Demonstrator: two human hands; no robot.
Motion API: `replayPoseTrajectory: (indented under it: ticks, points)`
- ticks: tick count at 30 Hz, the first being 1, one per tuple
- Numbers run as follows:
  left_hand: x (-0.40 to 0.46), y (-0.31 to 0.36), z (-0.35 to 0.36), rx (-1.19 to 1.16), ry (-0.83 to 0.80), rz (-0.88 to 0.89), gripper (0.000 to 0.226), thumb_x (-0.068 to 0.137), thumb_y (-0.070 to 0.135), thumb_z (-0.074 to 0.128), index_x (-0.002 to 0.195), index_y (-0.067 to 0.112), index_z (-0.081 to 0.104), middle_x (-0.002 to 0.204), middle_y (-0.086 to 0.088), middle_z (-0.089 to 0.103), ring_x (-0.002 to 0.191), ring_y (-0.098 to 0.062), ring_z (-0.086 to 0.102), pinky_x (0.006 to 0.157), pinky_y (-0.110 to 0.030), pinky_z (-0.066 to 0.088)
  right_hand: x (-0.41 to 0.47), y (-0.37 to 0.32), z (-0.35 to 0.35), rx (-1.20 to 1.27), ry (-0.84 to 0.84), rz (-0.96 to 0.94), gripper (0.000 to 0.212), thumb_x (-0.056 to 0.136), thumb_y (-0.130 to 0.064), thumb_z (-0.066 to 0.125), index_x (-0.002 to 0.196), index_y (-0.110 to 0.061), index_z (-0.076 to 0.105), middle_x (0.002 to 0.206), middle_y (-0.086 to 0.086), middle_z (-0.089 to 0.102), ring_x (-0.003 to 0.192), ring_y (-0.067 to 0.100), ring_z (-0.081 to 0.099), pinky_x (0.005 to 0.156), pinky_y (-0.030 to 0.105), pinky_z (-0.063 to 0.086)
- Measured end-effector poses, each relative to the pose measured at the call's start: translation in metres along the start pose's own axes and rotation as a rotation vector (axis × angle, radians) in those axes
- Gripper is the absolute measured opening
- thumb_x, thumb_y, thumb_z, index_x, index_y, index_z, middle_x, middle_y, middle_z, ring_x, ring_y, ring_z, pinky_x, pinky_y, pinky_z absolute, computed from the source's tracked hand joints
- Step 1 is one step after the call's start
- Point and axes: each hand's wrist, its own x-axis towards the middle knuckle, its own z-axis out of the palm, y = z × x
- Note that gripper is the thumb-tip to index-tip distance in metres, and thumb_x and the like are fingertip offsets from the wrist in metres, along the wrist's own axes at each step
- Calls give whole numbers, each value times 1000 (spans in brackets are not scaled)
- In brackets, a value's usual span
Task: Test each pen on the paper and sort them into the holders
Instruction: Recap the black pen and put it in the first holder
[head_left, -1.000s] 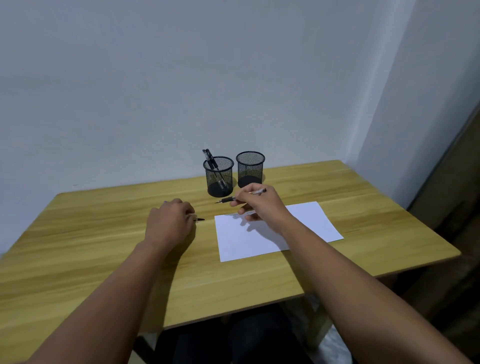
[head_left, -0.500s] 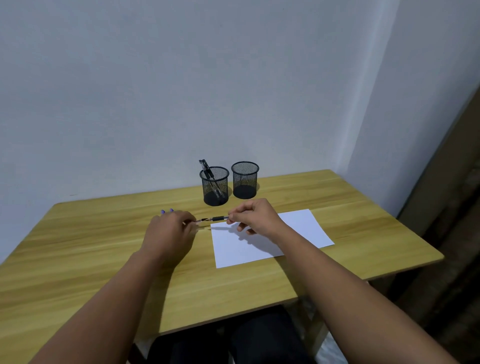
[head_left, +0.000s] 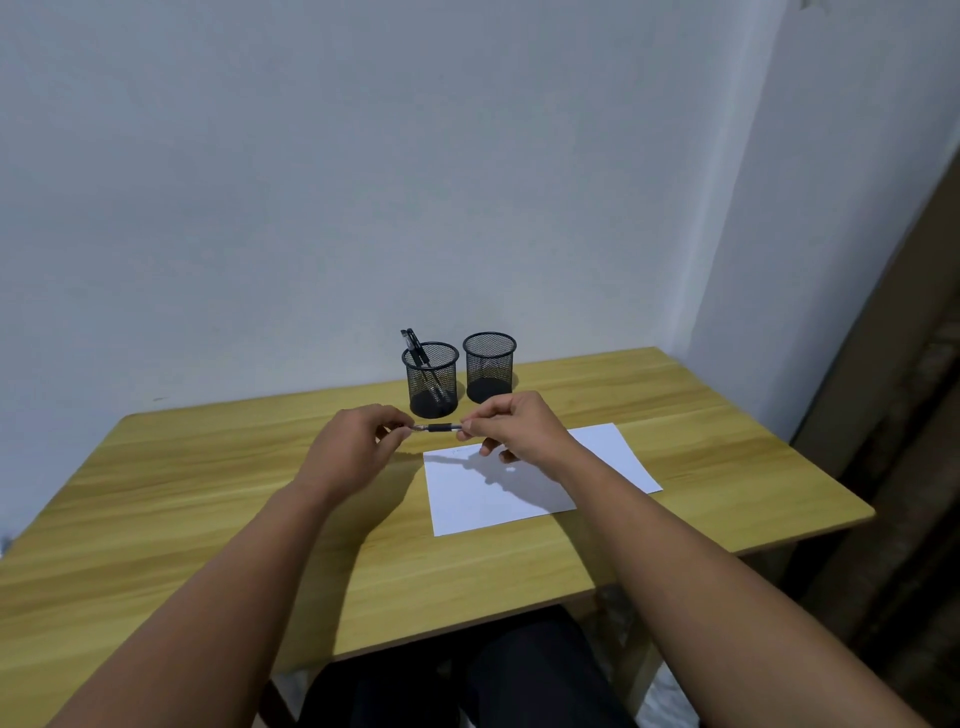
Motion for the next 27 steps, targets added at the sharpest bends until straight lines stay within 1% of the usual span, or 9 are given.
replayPoseTrajectory:
  ticks: [3, 6, 9, 12, 14, 17, 19, 22, 27]
  points:
    - [3, 10, -4, -182, 11, -62, 9, 93, 22, 70, 98, 25, 78, 89, 10, 76, 83, -9, 69, 75, -28, 54, -2, -3, -3, 22, -4, -6, 11, 95, -14, 78, 100, -6, 81, 97, 7, 84, 60, 7, 64, 54, 21, 45]
    - [10, 25, -10, -520, 88, -175, 11, 93, 18, 71, 102, 18, 78, 86, 2, 78, 77, -6, 69, 69, -14, 49, -5, -5, -6, 42, -84, 8, 13, 96, -15, 78, 108, -9, 80, 102, 9, 84, 58, 7, 63, 54, 21, 45]
    - [18, 41, -11, -617, 136, -209, 16, 95, 15, 68, 108, 10, 76, 91, -4, 78, 78, -4, 70, 67, -12, 49, -6, -5, -5, 54, -97, -19, 10, 98, -14, 76, 107, -11, 79, 99, 10, 83, 56, 7, 61, 53, 20, 45]
    - [24, 51, -9, -642, 154, -236, 15, 97, 12, 64, 106, 9, 75, 94, -10, 77, 87, -15, 72, 77, -33, 58, -3, -7, -1, 128, -32, -79, 8, 98, -8, 75, 104, -9, 79, 83, 4, 80, 52, 8, 55, 50, 19, 44]
    - [31, 56, -8, -666, 193, -233, 16, 98, 11, 62, 108, 6, 74, 96, -13, 76, 90, -21, 73, 79, -39, 61, 2, -10, 1, 172, 4, -117, 9, 98, -4, 74, 100, -11, 78, 80, 5, 78, 50, 9, 53, 48, 19, 44]
    - [46, 65, -13, -674, 195, -188, 20, 100, 12, 59, 112, 10, 74, 98, -8, 75, 95, -22, 72, 77, -31, 62, 10, -18, 4, 179, -7, -109, 10, 99, -4, 73, 96, -13, 72, 81, 6, 80, 53, 14, 60, 49, 23, 51]
    - [58, 67, -16, -615, 162, -115, 25, 100, 12, 57, 117, 19, 73, 97, -1, 75, 93, -18, 71, 83, -35, 61, 20, -24, 3, 98, -24, -98, 15, 98, -6, 75, 89, -13, 66, 77, 5, 79, 59, 15, 65, 53, 23, 53]
    - [73, 59, -16, -555, 196, -104, 37, 98, 14, 56, 132, 27, 64, 103, 3, 73, 95, -17, 70, 86, -41, 59, 46, -40, -5, -91, 93, -172, 14, 92, -11, 82, 81, -12, 73, 66, -5, 70, 57, 12, 59, 56, 27, 51]
    - [84, 28, 0, -418, 233, -246, 62, 93, 27, 67, 151, 26, 43, 130, 4, 63, 119, -12, 59, 95, -30, 48, 97, -71, -18, -169, 275, -250, 20, 85, -20, 88, 71, -25, 73, 73, -8, 74, 72, 14, 69, 84, 41, 61]
